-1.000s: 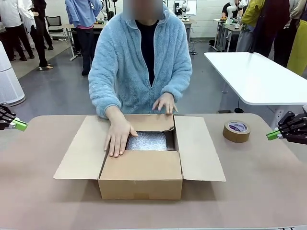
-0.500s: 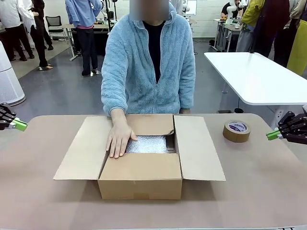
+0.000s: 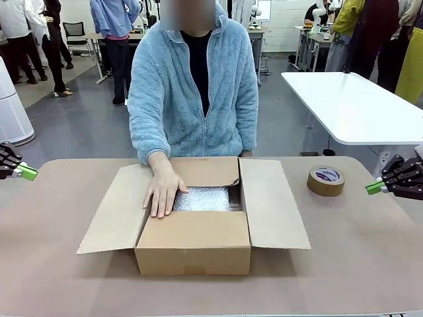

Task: Wrap the clocks to prevent damage.
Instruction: Push the right (or left) flap of the Package Box to close it.

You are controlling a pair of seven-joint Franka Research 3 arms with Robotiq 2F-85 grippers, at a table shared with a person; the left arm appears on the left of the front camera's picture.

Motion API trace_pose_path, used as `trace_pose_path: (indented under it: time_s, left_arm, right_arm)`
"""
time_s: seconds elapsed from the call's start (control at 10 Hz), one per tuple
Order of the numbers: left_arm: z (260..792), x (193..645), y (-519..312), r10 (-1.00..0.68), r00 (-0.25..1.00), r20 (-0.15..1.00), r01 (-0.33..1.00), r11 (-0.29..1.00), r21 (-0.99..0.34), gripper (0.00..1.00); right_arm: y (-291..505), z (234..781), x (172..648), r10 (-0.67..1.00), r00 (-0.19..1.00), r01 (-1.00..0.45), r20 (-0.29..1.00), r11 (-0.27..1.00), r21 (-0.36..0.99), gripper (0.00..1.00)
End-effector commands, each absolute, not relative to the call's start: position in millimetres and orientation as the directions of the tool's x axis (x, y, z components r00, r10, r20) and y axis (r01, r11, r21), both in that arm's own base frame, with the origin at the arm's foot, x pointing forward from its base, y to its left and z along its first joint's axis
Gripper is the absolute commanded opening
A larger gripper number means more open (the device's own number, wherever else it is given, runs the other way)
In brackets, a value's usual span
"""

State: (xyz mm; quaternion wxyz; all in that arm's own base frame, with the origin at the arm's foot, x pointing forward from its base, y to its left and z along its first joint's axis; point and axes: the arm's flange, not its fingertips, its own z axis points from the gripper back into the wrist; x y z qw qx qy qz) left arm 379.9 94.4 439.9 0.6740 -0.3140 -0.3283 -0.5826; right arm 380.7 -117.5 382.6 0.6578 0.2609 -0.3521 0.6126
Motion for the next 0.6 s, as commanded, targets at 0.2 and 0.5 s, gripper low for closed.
trace_pose_path:
  time_s: [0.2,0.5]
  left_arm:
    - [440,381,95,-0.562,0.095,0.822,0.992,0.121,-0.032,0.0]
    - [440,381,95,-0.562,0.095,0.822,0.992,0.121,-0.032,0.0]
  right_arm:
    - [-76,342,429,0.639,0.066,-0.99,0.766,0.137,-0.029,0.01]
    - [-46,316,449,0.595,-0.003,-0.997,0.804,0.058,-0.047,0.01]
